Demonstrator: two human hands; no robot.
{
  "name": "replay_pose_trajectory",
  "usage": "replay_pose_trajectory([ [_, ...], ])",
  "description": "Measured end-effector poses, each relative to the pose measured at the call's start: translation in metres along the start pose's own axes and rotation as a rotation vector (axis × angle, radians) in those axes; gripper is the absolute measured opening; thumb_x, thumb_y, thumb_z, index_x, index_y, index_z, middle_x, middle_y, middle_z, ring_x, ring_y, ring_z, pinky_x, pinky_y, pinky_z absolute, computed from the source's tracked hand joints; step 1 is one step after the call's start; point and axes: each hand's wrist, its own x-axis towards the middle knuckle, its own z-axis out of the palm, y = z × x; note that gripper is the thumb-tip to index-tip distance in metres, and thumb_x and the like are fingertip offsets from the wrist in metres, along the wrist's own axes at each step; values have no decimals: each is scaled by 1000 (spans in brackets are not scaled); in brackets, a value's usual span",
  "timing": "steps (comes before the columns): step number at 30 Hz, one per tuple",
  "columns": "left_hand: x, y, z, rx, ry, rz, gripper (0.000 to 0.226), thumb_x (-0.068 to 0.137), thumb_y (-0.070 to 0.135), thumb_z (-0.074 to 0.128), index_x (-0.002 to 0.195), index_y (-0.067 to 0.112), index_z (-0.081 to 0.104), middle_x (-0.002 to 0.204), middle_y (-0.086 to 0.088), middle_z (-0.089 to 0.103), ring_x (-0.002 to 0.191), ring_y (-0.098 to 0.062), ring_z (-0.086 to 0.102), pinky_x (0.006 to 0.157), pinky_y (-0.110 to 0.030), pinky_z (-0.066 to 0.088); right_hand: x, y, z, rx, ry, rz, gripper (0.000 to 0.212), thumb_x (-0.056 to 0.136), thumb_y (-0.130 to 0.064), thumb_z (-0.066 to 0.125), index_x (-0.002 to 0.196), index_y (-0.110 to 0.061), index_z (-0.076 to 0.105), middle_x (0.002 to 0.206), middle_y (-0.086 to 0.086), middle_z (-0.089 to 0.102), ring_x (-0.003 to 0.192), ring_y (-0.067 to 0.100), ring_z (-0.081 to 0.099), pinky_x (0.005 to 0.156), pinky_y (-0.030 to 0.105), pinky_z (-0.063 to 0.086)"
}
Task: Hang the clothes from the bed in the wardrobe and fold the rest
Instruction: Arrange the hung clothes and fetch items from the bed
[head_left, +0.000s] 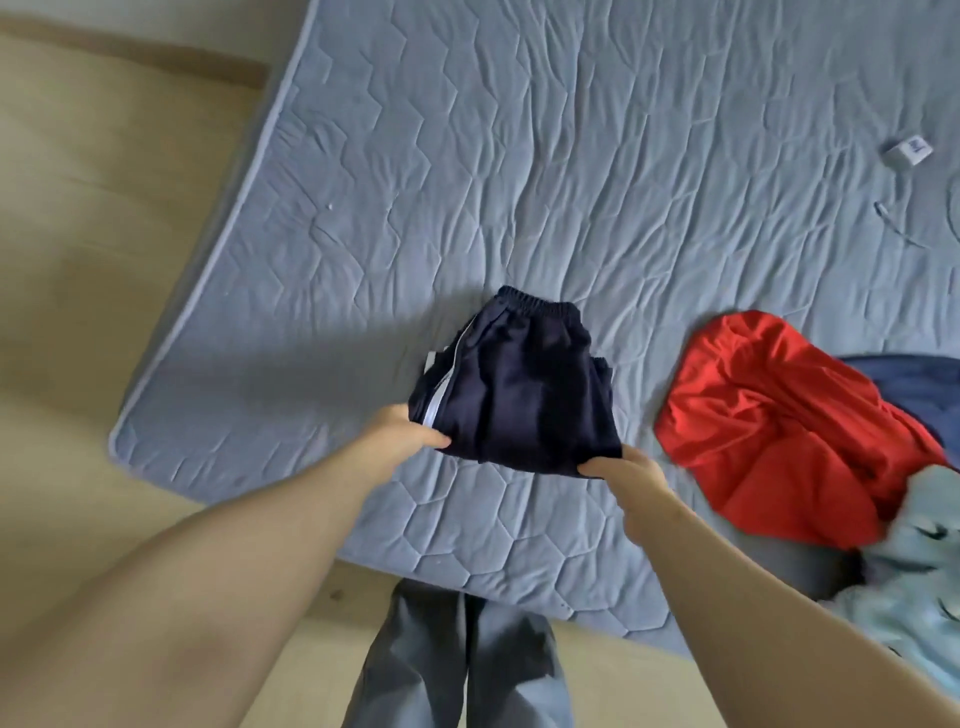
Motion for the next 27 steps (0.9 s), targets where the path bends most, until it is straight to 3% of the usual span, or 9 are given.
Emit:
replay_pose_trajectory([
  [4, 2, -49, 13, 65, -87, -190, 38, 73, 15, 77, 109, 10, 63, 109, -2, 65, 99, -18, 55, 81, -30, 38, 6, 49, 5, -106, -114, 205, 26, 80, -13, 70, 103, -12, 58, 84, -4, 54, 85, 13, 49, 78, 29, 34],
  [6, 5, -60, 18, 54, -125, -225, 37, 75, 26, 76, 108, 15, 63, 106, 4, 64, 92, -11, 54, 80, -27, 35, 13, 57, 8, -151, -121, 250, 30, 80, -22, 72, 104, -12, 56, 84, -5, 53, 81, 13, 48, 75, 30, 35],
  [9, 16, -60, 26, -54, -44, -156, 34, 78, 34, 74, 106, 21, 61, 98, 8, 62, 82, -2, 61, 74, -16, 43, 25, 61, 14, -136, -86, 241, 34, 82, -28, 70, 107, -12, 54, 79, -5, 51, 69, 8, 45, 64, 25, 35],
  [12, 35, -48, 37, -7, 169, -17, 59, 74, 37, 75, 125, 18, 49, 117, 1, 60, 107, -20, 58, 91, -29, 45, 42, 59, 22, -47, -34, 146, 41, 84, -27, 67, 118, -10, 54, 82, -6, 54, 71, 8, 50, 56, 19, 36],
  [16, 59, -32, 50, -30, 121, 53, 54, 73, 45, 71, 118, 20, 55, 110, 2, 65, 98, -19, 62, 85, -29, 46, 65, 53, 35, 51, 26, 70, 49, 80, -32, 69, 122, -14, 51, 112, 4, 61, 98, 23, 59, 85, 37, 51],
  [19, 70, -27, 54, 70, 214, 70, 56, 69, 58, 66, 112, 26, 51, 104, 7, 61, 101, -21, 58, 90, -34, 45, 79, 49, 43, 134, 66, 10, 45, 79, -32, 70, 118, -18, 51, 107, 0, 61, 94, 20, 61, 85, 38, 52],
  [22, 70, -18, 54, -79, 140, 167, 18, 81, 37, 67, 90, 31, 53, 83, 15, 59, 83, -13, 60, 72, -25, 47, 82, 44, 41, 179, 59, -87, 14, 84, -17, 65, 89, -28, 58, 89, -8, 64, 79, 10, 62, 71, 28, 51],
  [27, 39, -18, 38, -317, 9, 231, 16, 83, 13, 67, 86, 29, 62, 76, 18, 68, 64, 4, 65, 56, -11, 49, 59, 46, 25, 268, -31, -112, 27, 85, -3, 59, 85, -30, 65, 87, -6, 68, 82, 12, 65, 71, 27, 52],
])
